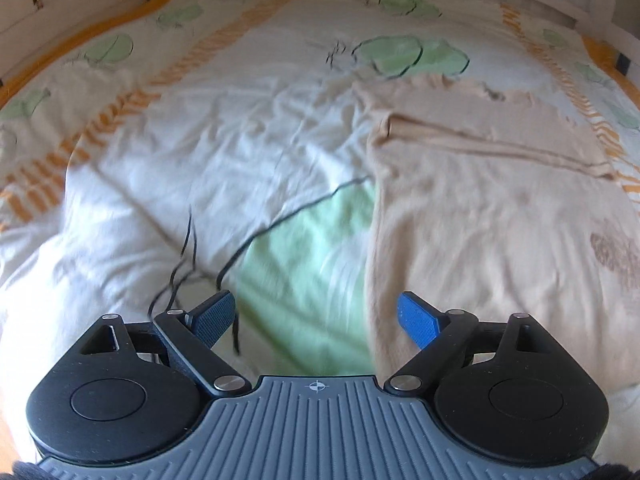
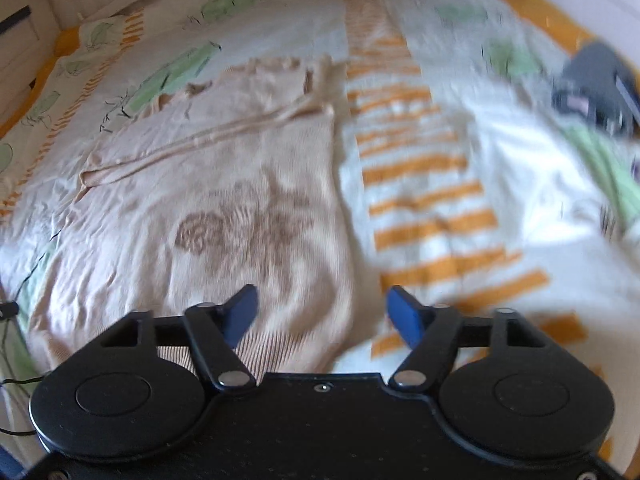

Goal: Fold small clothes
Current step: 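Move both grippers over a flat beige sweater on the bed, then close both grippers side by side on the ribbed sweater hem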

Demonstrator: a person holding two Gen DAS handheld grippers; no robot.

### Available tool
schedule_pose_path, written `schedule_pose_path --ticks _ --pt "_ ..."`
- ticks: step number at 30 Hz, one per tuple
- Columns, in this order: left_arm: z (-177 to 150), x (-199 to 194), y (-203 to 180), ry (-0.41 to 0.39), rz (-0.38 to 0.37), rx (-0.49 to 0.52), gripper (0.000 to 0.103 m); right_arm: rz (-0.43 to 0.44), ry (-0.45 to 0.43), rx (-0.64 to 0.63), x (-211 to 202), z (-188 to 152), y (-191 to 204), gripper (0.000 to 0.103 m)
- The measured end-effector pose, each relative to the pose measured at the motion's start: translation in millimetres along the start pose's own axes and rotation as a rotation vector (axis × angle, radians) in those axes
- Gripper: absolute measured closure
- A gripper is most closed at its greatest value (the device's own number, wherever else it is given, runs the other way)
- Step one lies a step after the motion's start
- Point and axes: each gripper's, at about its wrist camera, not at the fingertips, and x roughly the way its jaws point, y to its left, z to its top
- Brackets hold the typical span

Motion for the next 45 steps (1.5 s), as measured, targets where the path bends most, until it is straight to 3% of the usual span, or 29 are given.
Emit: schedule_pose_path --ticks 11,17,29,31,34,37,39,41,45 --pt "-16.8 4.8 -2.4 0.069 -0.055 0.085 0.014 0.007 0.065 -0.061 8.5 -10.2 9.2 0.036" --pt "-20.5 16.5 -17.1 0.118 -0.135 0.145 0.014 0.037 0.098 -0.067 13.9 -13.0 9.0 0.035" --pt "-10.4 38.8 -26.6 0.176 -0.202 0.123 0.015 0.037 0.154 -0.087 23.1 -11.6 13.4 0.035" --pt "-10.1 40.4 -26.4 0.177 -0.207 0.118 0.015 0.038 0.166 -0.094 24.2 -11.6 14.2 0.037" --pt "-10.0 40.9 -27.5 0.173 -0.209 0.121 0.017 0.032 0.193 -0.105 26.0 -12.2 15.6 0.051" --pt "-10.6 37.2 -26.8 0.158 -0.217 0.128 0.033 0.047 0.204 -0.087 26.5 -13.9 12.9 0.074" --pt "-10.9 34.5 -27.1 0.147 -0.226 0.134 0.054 0.060 0.198 -0.069 25.6 -15.4 11.2 0.083" --pt "-10.7 32.3 -28.0 0.149 -0.256 0.138 0.091 0.066 0.185 -0.071 23.0 -16.9 12.4 0.091" --pt "-11.6 29.3 -30.1 0.137 -0.267 0.131 0.095 0.068 0.152 -0.084 17.3 -17.9 17.0 0.093"
